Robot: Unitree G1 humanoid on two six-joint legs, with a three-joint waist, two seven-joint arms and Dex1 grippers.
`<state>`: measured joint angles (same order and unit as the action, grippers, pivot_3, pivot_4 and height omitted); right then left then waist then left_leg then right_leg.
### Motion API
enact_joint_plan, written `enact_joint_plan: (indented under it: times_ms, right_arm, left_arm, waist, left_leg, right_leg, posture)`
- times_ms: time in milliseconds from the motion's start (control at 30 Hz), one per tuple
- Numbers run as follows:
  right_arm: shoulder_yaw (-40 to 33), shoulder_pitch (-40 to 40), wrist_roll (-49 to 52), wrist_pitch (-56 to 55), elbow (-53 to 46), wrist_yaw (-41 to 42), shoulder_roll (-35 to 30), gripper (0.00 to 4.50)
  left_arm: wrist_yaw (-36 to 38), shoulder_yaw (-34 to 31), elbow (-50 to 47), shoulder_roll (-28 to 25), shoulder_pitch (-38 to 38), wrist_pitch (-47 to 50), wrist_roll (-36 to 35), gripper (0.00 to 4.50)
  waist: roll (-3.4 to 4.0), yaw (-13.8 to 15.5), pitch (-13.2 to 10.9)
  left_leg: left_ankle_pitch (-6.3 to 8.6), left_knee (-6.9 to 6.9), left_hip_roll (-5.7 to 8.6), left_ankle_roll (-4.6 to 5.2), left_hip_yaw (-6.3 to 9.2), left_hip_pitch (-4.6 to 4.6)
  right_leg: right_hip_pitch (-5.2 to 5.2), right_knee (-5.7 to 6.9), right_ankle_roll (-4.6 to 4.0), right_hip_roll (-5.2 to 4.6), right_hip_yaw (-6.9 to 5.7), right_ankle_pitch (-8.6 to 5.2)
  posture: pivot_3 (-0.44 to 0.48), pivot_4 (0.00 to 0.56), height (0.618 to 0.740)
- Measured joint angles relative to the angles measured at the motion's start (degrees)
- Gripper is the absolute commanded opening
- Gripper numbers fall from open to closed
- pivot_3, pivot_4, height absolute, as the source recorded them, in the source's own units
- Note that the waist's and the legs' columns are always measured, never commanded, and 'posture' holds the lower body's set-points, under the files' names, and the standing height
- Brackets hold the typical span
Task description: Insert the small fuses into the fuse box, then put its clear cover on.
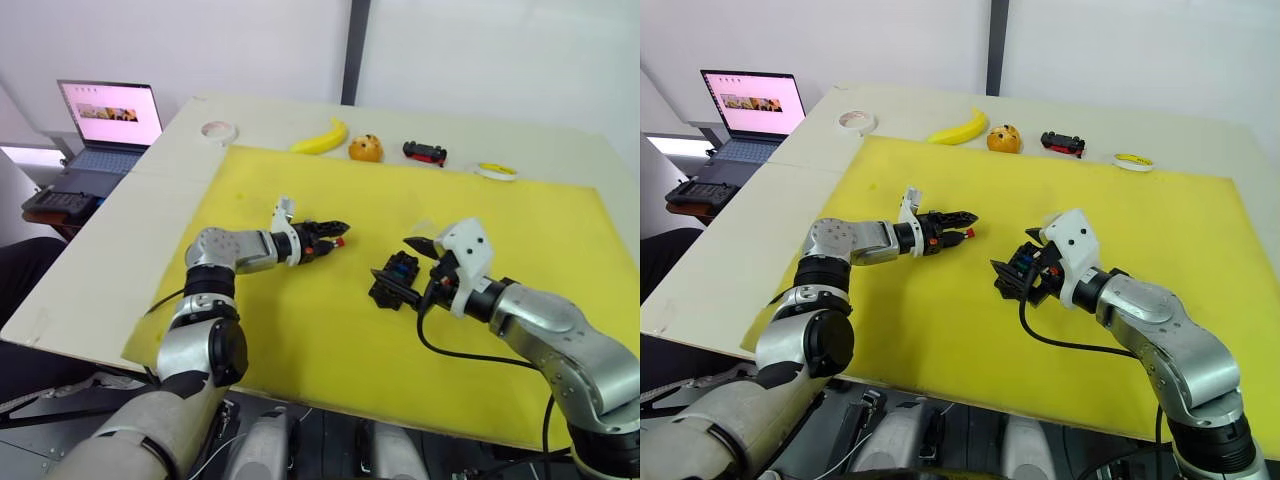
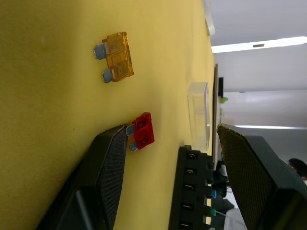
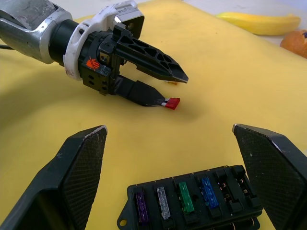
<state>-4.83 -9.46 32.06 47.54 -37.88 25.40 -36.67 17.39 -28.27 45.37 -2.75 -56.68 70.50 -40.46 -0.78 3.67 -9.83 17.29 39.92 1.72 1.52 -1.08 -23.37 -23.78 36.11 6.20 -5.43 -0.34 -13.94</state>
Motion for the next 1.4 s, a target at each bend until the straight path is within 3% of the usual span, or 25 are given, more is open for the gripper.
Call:
enact_joint_plan:
  times_ms: [133,267,867,967,1033,1400]
  right_arm:
    - [0.0,0.0,-0.3,0.0,0.0,0.0,0.0,4.5]
    - [0.0,0.0,-0.4,0.0,0.0,0.0,0.1,4.5]
    - [0.0,0.8,-0.4,0.0,0.0,-0.2,0.1,4.5]
    - [0.0,1.1,-0.3,0.0,0.0,-0.2,0.1,4.5]
    - [0.0,1.2,-0.3,0.1,0.0,-0.2,0.0,4.5]
    - [-0.2,1.2,-0.2,0.7,0.0,-0.2,0.0,4.5]
  left_arm:
    - [0.1,0.1,0.4,0.0,-0.2,-0.2,0.2,3.14]
    - [0.1,0.6,1.0,0.0,-0.3,-0.8,1.3,1.75]
    - [0.6,1.0,1.2,0.2,-0.4,-0.9,2.3,1.75]
    - [0.6,1.0,1.2,0.3,-0.4,-0.9,2.3,0.87]
    - [0.6,1.0,1.2,0.6,-0.4,-0.9,2.3,0.03]
    - [0.6,1.0,0.5,0.3,-0.4,0.3,2.4,0.03]
  waist:
    - [0.0,0.0,0.0]
    - [0.0,0.0,0.0]
    - [0.0,-0.1,0.0]
    - [0.0,-0.1,0.0]
    - [0.0,-0.1,0.0]
    - [0.03,-0.3,0.0]
  left_leg:
    - [0.02,0.0,0.03,0.04,0.0,0.0]
    - [0.03,0.0,0.06,0.05,0.01,0.0]
    - [0.04,-0.02,0.06,0.07,0.01,0.0]
    - [0.04,-0.03,0.06,0.07,0.01,0.0]
    - [0.05,-0.03,0.06,0.07,0.01,0.0]
    - [0.05,-0.07,0.05,0.08,0.01,0.01]
  right_leg:
    - [0.01,-0.01,0.0,-0.03,0.0,0.0]
    - [0.01,-0.02,0.0,-0.06,-0.01,0.0]
    - [0.0,-0.03,0.0,-0.07,0.0,0.0]
    - [0.0,-0.03,0.0,-0.07,0.0,0.0]
    - [0.0,-0.03,0.0,-0.08,0.0,0.0]
    - [-0.03,-0.03,0.0,-0.08,0.02,0.0]
  posture:
    - [0.0,0.15,0.74]
    - [0.0,0.15,0.74]
    - [0.0,0.15,0.74]
    - [0.0,0.15,0.74]
    - [0.0,0.15,0.74]
    - [0.0,0.15,0.74]
